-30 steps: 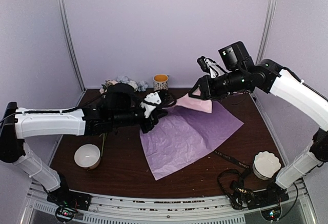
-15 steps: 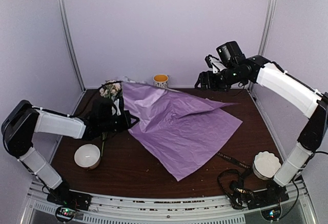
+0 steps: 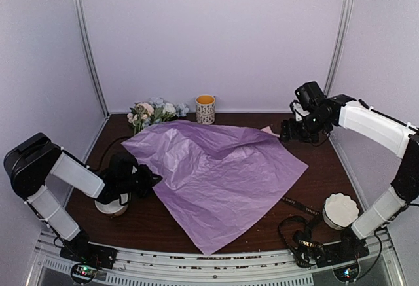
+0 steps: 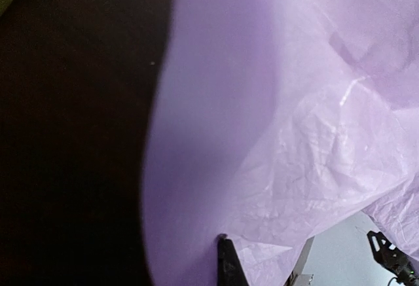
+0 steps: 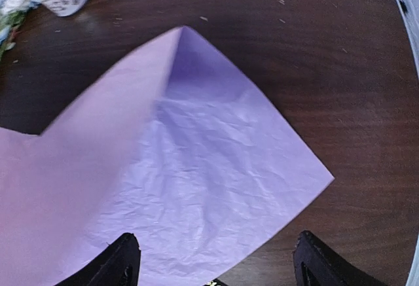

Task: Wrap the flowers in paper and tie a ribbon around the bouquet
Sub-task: Unfold the folded wrapping paper at the center of the board.

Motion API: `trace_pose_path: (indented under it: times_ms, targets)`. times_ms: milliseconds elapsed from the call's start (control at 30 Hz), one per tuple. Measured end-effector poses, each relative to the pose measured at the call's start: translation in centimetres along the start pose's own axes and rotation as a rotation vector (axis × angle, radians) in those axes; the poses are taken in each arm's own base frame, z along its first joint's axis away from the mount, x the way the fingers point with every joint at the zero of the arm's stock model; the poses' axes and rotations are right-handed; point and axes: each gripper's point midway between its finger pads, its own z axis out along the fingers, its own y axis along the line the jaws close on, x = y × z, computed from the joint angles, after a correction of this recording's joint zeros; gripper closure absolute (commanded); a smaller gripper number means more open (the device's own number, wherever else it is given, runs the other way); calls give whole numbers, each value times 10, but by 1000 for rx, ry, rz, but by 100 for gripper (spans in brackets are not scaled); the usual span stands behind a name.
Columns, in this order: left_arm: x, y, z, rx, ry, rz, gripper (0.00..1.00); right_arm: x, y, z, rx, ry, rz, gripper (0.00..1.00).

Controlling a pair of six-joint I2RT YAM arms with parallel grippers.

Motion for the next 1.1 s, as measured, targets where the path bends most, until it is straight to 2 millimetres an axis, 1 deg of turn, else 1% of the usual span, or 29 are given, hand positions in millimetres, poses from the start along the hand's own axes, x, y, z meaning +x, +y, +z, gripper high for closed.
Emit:
trace_pose_path:
  times_ms: [100, 167, 233, 333, 400, 500, 600, 700, 733, 767, 800, 900, 1033, 1100]
  targets:
    - [1, 4, 2, -8, 0, -33, 100, 19, -45, 16, 95, 47, 80, 14]
    - [1, 6, 3, -13, 1, -52, 100, 31, -64, 26, 141, 85, 115, 12]
    - [1, 7, 2, -14, 2, -62, 100, 39, -74, 35, 167, 118, 130, 12]
    - [3, 7, 3, -16, 10, -64, 100, 53, -80, 53, 193, 178, 134, 12]
    - [5, 7, 3, -23, 26, -62, 100, 61, -82, 64, 206, 217, 133, 12]
    - [12, 3, 6, -26, 60, -47, 100, 69, -84, 72, 217, 247, 133, 12]
    - [22, 1, 9, -26, 98, -37, 100, 68, -85, 72, 221, 245, 137, 13]
    - [36, 3, 18, -36, 146, -32, 100, 66, -84, 73, 218, 232, 150, 13]
    - [38, -2, 20, -16, 156, -35, 100, 64, -83, 74, 213, 226, 156, 14]
    - [42, 1, 24, -23, 169, -36, 100, 63, -81, 76, 203, 221, 163, 14]
    - [45, -2, 26, -14, 176, -42, 100, 62, -79, 78, 198, 218, 166, 14]
    - [49, -5, 29, 5, 178, -74, 100, 67, -73, 91, 192, 238, 168, 15]
    - [44, 0, 26, 15, 122, -123, 100, 75, -54, 113, 175, 289, 134, 16]
    - [38, 2, 23, 11, 79, -142, 100, 71, -42, 124, 163, 300, 112, 17]
